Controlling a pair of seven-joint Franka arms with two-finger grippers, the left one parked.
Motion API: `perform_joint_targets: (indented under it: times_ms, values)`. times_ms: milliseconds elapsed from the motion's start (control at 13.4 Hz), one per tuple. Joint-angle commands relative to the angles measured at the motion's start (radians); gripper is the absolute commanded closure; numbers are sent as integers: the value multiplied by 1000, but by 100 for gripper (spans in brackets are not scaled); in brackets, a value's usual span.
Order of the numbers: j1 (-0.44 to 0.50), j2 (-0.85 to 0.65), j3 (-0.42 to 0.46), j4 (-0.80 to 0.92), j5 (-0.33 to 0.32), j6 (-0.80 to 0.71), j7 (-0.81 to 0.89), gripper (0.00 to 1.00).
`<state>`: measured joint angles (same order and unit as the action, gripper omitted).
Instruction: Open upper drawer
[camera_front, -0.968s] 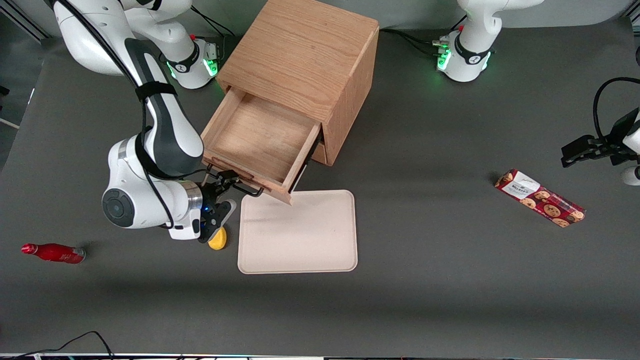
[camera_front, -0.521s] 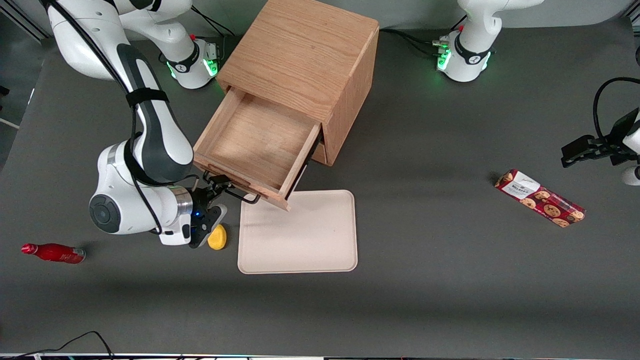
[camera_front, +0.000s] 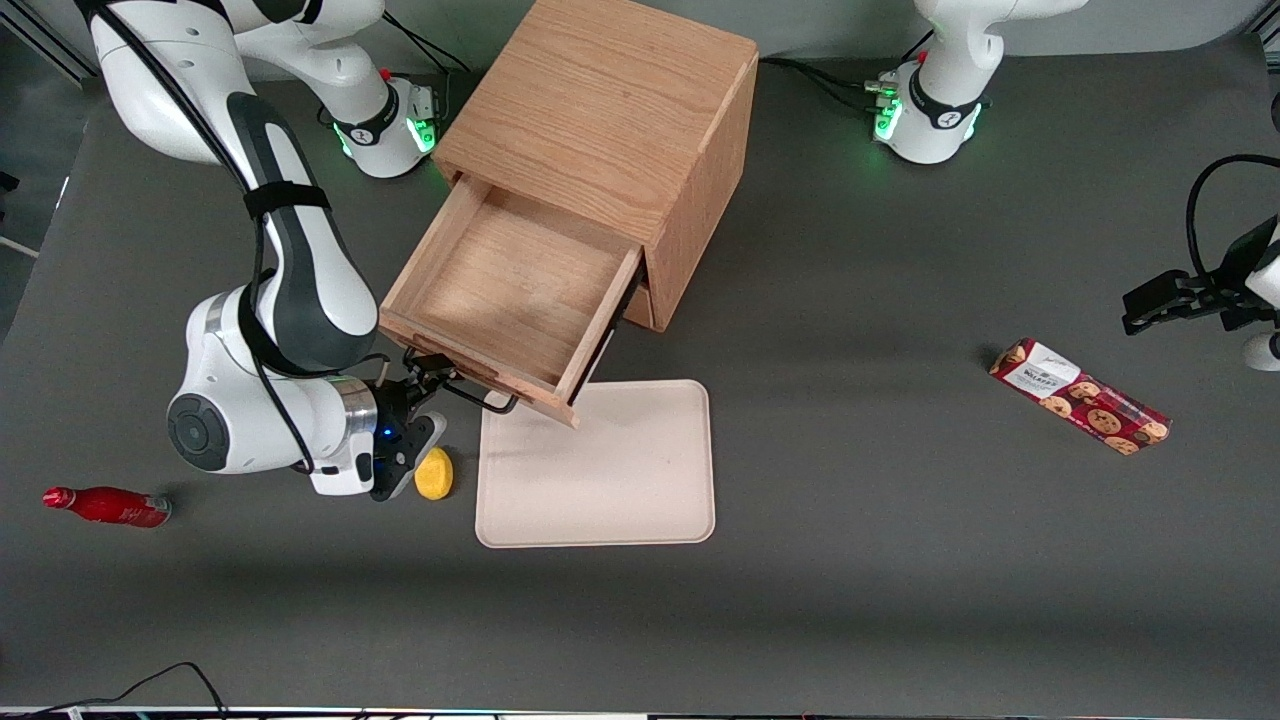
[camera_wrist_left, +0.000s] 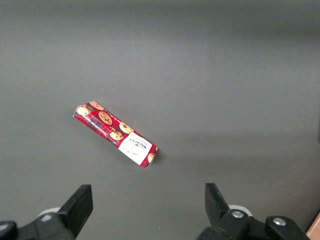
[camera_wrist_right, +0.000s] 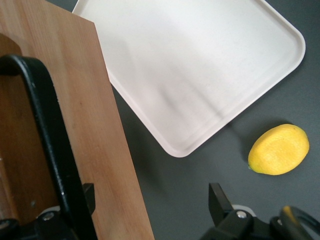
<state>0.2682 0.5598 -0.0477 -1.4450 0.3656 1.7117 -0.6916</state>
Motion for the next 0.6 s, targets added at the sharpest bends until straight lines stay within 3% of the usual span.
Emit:
perform_joint_targets:
  times_ms: [0, 521]
  values:
    - [-6, 49, 6, 66, 1, -15, -25, 0]
    - [5, 77, 3, 112, 27, -14, -23, 0]
